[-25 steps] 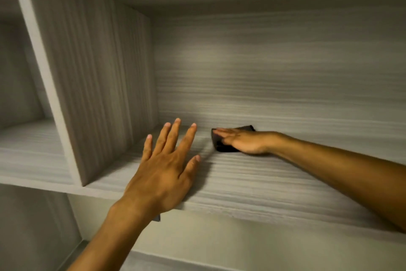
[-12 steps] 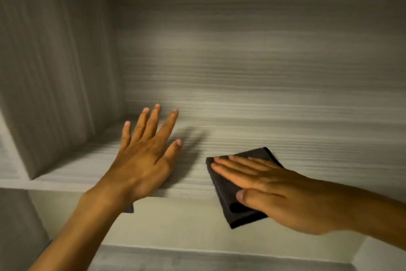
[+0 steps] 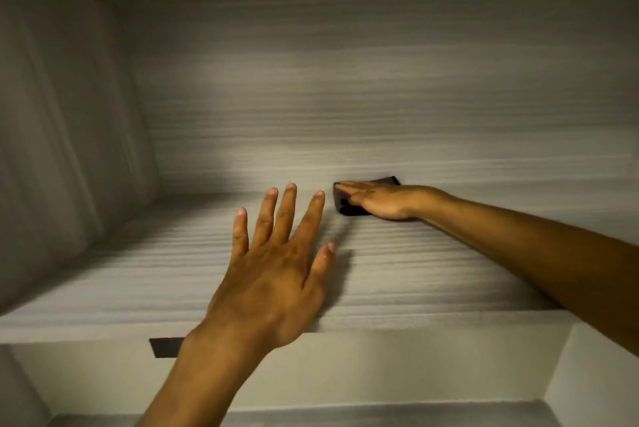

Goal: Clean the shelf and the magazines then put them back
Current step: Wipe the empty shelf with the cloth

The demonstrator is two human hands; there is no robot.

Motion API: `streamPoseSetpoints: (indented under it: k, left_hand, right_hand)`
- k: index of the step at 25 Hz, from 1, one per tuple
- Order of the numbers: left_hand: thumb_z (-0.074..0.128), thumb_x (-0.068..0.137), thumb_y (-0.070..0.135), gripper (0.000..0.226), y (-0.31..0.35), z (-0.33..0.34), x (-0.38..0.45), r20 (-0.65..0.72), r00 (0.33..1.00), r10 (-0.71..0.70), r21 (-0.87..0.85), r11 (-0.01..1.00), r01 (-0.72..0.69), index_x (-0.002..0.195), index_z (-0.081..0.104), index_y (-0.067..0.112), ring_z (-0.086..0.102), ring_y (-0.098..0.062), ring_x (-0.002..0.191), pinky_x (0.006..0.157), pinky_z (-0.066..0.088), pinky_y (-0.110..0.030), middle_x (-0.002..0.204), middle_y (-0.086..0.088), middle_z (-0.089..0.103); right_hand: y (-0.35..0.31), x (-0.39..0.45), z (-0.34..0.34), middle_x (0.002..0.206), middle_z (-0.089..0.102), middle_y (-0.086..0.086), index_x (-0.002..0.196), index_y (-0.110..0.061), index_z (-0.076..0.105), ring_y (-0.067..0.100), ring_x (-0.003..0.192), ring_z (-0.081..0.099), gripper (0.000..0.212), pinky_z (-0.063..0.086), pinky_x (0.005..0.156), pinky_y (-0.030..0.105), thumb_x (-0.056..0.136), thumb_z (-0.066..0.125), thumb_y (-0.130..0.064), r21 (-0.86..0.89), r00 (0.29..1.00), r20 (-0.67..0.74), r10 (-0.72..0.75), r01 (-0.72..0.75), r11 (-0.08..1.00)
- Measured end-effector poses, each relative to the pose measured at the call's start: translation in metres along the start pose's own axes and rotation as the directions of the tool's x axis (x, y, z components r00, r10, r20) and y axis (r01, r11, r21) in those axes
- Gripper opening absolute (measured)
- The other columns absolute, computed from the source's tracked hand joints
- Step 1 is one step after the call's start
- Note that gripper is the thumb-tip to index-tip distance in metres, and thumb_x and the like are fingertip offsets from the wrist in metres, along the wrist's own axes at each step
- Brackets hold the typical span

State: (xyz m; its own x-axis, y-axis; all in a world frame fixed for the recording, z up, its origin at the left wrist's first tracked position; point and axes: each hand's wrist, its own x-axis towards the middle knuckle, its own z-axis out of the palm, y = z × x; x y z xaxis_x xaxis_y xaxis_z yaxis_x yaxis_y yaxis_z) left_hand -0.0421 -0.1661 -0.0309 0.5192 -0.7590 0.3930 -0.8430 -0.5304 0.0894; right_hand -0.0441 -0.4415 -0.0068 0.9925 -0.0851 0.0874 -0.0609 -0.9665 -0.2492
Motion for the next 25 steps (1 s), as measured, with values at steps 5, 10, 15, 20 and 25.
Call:
streamPoseSetpoints:
  k: [5,10,15,20,25]
  left_hand:
    - [-0.015,0.079,0.066,0.065,-0.003,-0.002,-0.002,-0.018,1.000,-0.018,0.001,1.000,0.018,0.139,-0.032,0.049,-0.044,-0.004,0.132,0.110,-0.027,-0.037,0.148,0.015,-0.043]
    - [-0.014,0.078,0.069,0.067,-0.006,-0.002,-0.004,-0.025,1.000,-0.012,-0.010,1.000,0.011,0.141,-0.027,0.049,-0.040,-0.004,0.135,0.113,-0.025,-0.038,0.150,0.015,-0.039]
    - [-0.013,0.080,0.068,0.068,0.000,0.002,-0.001,-0.062,0.998,0.006,0.067,0.998,-0.002,0.144,-0.021,0.047,-0.036,-0.009,0.139,0.115,-0.022,-0.044,0.153,0.011,-0.033]
    - [-0.010,0.085,0.065,0.066,0.004,-0.001,0.004,-0.096,0.994,0.059,0.143,0.989,-0.045,0.147,-0.015,0.044,-0.033,-0.012,0.141,0.114,-0.023,-0.044,0.157,0.008,-0.026]
    - [-0.010,0.085,0.066,0.067,0.002,0.000,-0.008,-0.119,0.993,0.023,0.077,0.997,-0.013,0.148,-0.010,0.044,-0.029,-0.009,0.142,0.116,-0.021,-0.043,0.158,0.009,-0.023]
  right_hand:
    - [-0.009,-0.026,0.019,0.160,0.018,-0.001,0.152,-0.023,0.026,0.020,0.148,0.011,0.051,0.006,0.120,0.033,0.104,0.029,-0.038,0.034,1.000,-0.002,-0.017,0.017,0.999]
    - [-0.046,-0.160,0.018,0.141,-0.018,-0.037,0.139,-0.047,-0.007,-0.020,0.129,-0.020,0.044,-0.015,0.101,-0.001,0.105,0.018,-0.033,-0.112,0.993,0.045,-0.107,0.111,0.988]
    - [-0.042,-0.192,0.017,0.136,-0.025,-0.051,0.132,-0.067,-0.014,-0.026,0.126,-0.024,0.048,-0.014,0.108,0.012,0.101,0.017,-0.047,-0.037,0.985,0.174,0.007,0.000,0.999]
    - [0.015,-0.100,-0.020,0.159,0.000,-0.019,0.153,-0.033,0.006,0.001,0.145,-0.002,0.051,-0.004,0.116,0.021,0.106,0.024,-0.034,0.074,0.978,0.184,0.095,-0.110,0.991]
    - [0.051,-0.049,-0.015,0.161,0.002,-0.011,0.154,-0.029,0.009,0.007,0.147,0.004,0.051,0.001,0.121,0.030,0.106,0.024,-0.035,0.093,0.972,0.158,0.173,-0.189,0.978]
